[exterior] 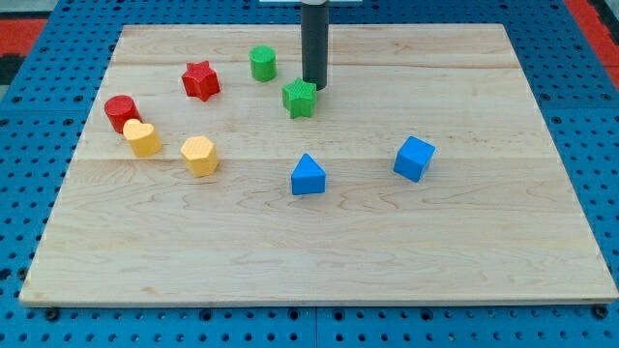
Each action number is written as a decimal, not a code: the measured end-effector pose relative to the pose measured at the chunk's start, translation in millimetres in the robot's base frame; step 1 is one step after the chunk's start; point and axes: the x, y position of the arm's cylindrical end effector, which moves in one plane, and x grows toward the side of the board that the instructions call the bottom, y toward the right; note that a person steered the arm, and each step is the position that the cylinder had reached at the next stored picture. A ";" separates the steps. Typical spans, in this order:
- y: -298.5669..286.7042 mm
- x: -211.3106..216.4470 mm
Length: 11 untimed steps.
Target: Push the green circle into the green star
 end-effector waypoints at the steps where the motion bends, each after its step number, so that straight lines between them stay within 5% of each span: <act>1: -45.3 -2.4; 3: -0.2 -56.4; 4: -29.6 -90.6; 5: -73.2 -87.0; 8: -39.0 -31.2; 9: -15.6 -31.0; 11: -64.9 -66.2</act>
